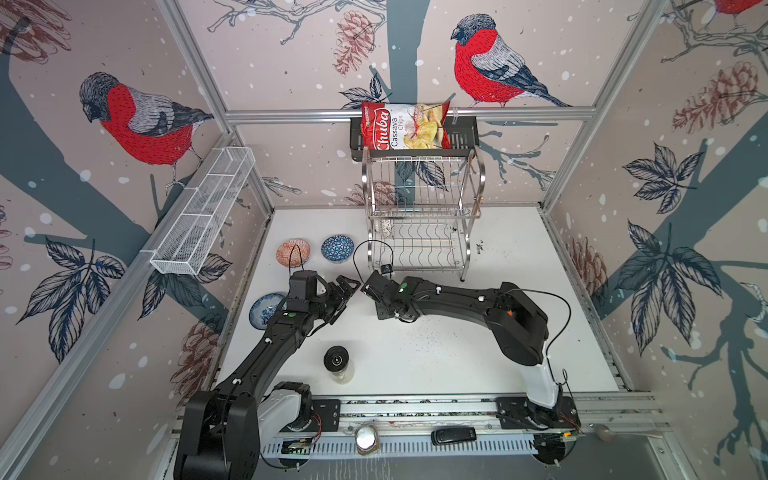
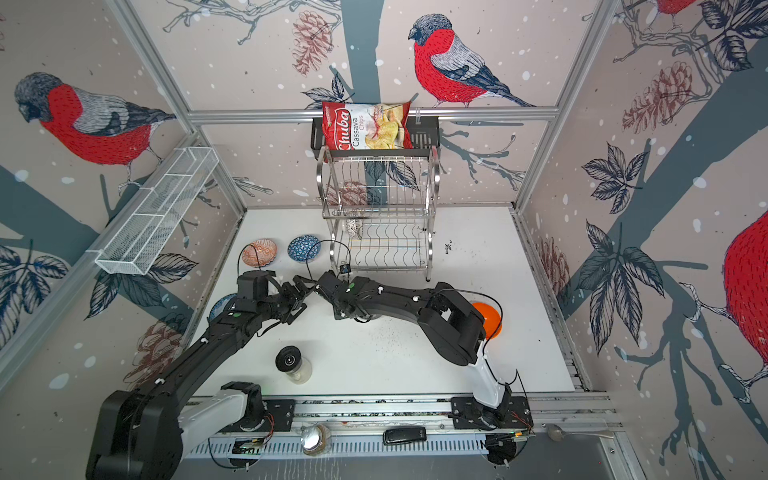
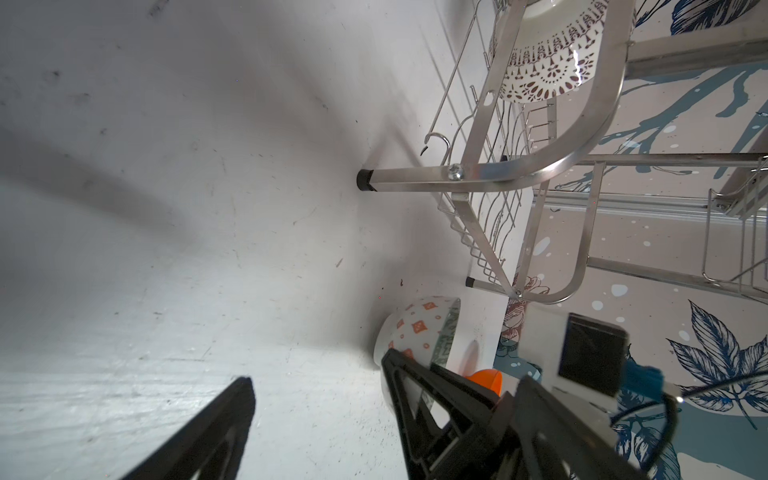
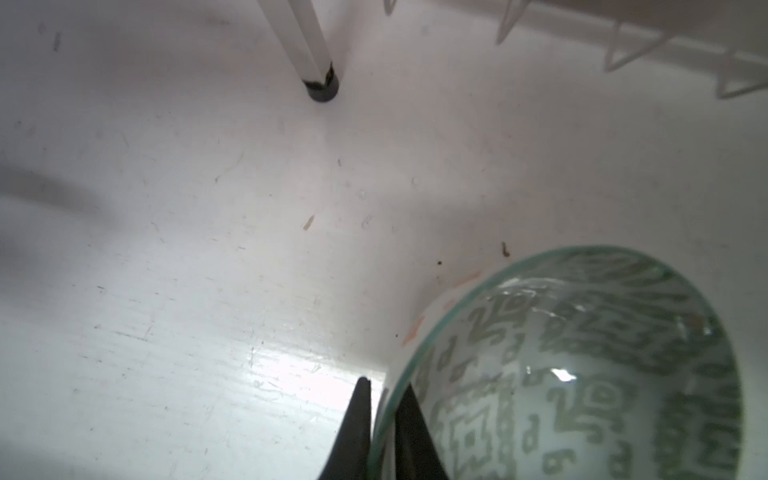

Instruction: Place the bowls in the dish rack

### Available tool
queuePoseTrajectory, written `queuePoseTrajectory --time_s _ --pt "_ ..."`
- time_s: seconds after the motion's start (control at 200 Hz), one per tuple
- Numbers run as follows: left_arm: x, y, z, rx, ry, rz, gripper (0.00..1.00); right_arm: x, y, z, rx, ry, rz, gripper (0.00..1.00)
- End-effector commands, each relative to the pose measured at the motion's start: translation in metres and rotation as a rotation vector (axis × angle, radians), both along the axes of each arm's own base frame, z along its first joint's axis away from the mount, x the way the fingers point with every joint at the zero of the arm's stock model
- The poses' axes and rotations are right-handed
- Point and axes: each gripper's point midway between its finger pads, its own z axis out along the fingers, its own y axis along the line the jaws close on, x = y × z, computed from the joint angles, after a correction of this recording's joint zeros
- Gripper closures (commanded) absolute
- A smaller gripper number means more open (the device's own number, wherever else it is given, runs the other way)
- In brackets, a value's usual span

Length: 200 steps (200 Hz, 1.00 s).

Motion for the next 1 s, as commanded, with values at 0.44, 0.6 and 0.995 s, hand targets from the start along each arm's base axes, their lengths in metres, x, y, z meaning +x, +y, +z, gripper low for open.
queuePoseTrajectory --time_s 0.44,0.6,0.995 --pt "-0.001 -0.01 0.006 -0.075 -0.048 -0.056 0.03 -0.009 0.016 0.037 0.285 0.072 -0.019 0.99" --pt "0.002 -0.009 0.017 -0.089 -0.062 -0.023 0.03 -0.008 0.015 0.072 0.458 0.07 0.003 0.99" --pt "0.015 -0.03 0.074 -0.037 -0.1 -0.088 0.03 0.006 -0.008 0.165 0.844 -0.093 0.029 0.99"
